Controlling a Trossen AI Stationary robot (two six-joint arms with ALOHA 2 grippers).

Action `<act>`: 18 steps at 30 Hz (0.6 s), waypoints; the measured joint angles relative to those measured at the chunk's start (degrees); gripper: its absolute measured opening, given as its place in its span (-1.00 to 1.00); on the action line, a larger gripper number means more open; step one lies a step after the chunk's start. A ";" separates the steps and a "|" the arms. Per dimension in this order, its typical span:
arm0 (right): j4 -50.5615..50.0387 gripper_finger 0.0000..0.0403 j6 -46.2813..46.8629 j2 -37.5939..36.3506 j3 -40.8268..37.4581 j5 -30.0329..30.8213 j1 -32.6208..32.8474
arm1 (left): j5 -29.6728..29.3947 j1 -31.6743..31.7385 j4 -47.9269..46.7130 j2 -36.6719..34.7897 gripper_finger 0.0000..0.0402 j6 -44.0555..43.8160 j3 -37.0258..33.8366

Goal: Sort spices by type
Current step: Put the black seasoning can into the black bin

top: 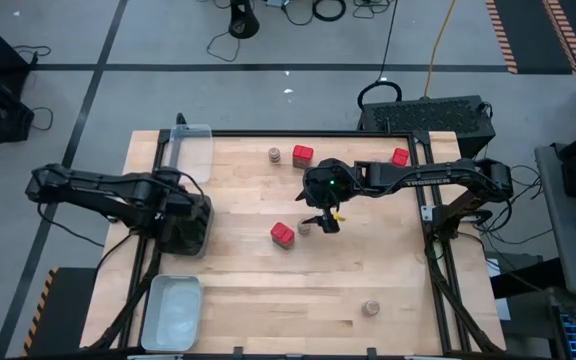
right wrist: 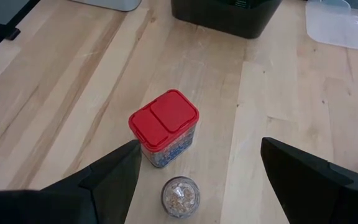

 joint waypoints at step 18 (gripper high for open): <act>-0.79 0.56 0.66 0.00 0.04 0.00 0.00 | 2.49 0.00 4.14 0.85 -0.08 3.15 -1.13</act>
